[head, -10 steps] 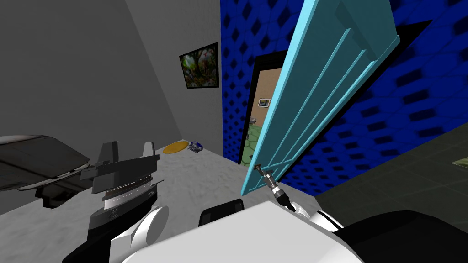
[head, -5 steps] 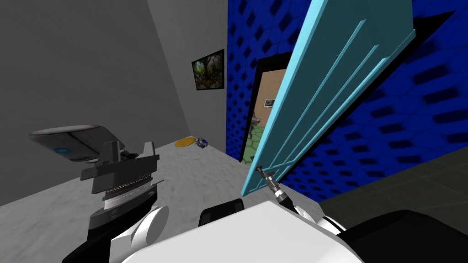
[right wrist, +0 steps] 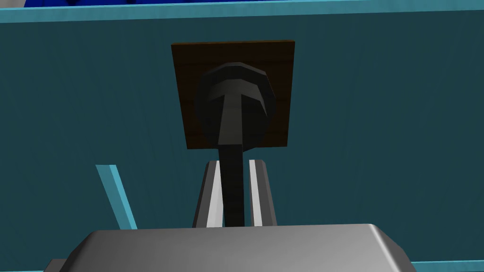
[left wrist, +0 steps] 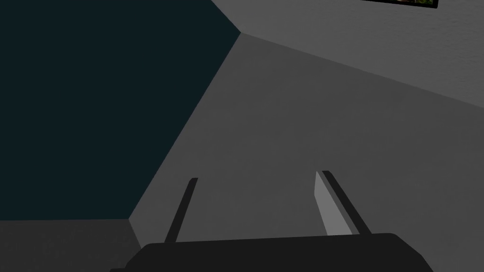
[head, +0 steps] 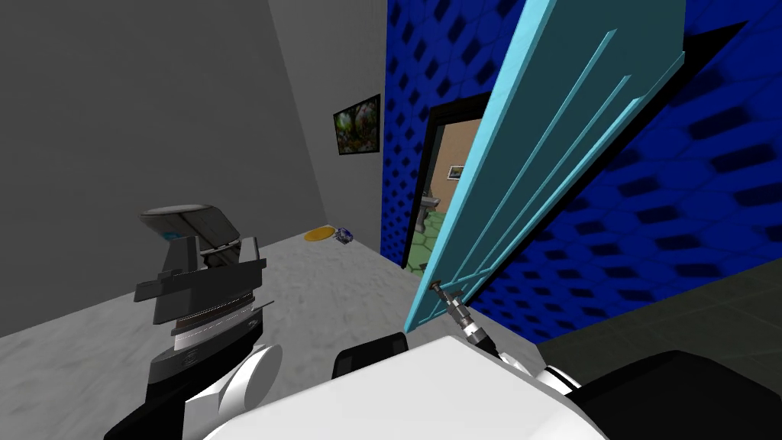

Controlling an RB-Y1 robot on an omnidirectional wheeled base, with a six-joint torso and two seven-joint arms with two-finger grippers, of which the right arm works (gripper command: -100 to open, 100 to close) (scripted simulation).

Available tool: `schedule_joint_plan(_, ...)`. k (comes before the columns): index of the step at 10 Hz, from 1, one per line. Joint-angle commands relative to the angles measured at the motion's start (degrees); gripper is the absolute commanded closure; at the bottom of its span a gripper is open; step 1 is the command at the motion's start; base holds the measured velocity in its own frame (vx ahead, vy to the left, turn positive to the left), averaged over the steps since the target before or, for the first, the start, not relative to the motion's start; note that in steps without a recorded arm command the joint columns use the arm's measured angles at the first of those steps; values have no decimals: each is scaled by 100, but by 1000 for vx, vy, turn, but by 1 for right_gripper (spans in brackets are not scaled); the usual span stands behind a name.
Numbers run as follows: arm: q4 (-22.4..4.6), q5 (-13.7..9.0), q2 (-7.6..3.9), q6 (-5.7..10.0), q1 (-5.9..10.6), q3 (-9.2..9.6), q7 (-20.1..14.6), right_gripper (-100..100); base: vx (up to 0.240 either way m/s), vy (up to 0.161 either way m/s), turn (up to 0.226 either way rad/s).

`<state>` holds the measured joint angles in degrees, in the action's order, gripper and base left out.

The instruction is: Pull the door open

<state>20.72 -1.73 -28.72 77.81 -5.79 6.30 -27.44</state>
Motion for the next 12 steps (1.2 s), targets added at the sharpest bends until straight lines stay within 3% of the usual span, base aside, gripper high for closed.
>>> schedule_joint_plan(1, 0, 0, 0, 0, 0, 0, 0, 100, -46, -17, 8)
schedule_joint_plan(2, -11, 93, 86, -114, 122, -11, 32, 100, -131, -19, -12)
schedule_joint_plan(3, 370, 93, 86, -114, 13, -11, 32, 100, -159, -37, -9)
schedule_joint_plan(4, 181, 93, 86, -114, 122, -11, 32, 100, -74, -28, 15)
schedule_joint_plan(5, -11, 93, 86, -114, 122, -11, 32, 100, -10, -12, 10)
schedule_joint_plan(6, -11, 93, 86, -114, 122, -11, 32, 100, 8, 4, -10)
schedule_joint_plan(7, -65, 186, 171, -193, 274, -28, 63, 100, -108, -13, -18)
schedule_joint_plan(8, -65, 186, 171, -193, 274, -28, 63, 100, -130, -37, 10)
schedule_joint_plan(9, -114, 270, 249, -264, 412, -43, 91, 100, -136, -66, -14)
schedule_joint_plan(10, 49, 270, 249, -264, 412, -43, 91, 100, -148, -53, 5)
schedule_joint_plan(11, -132, 302, 278, -291, 464, -49, 102, 100, -115, -24, 6)
schedule_joint_plan(12, -132, 302, 278, -291, 464, -49, 102, 100, -65, -8, -19)
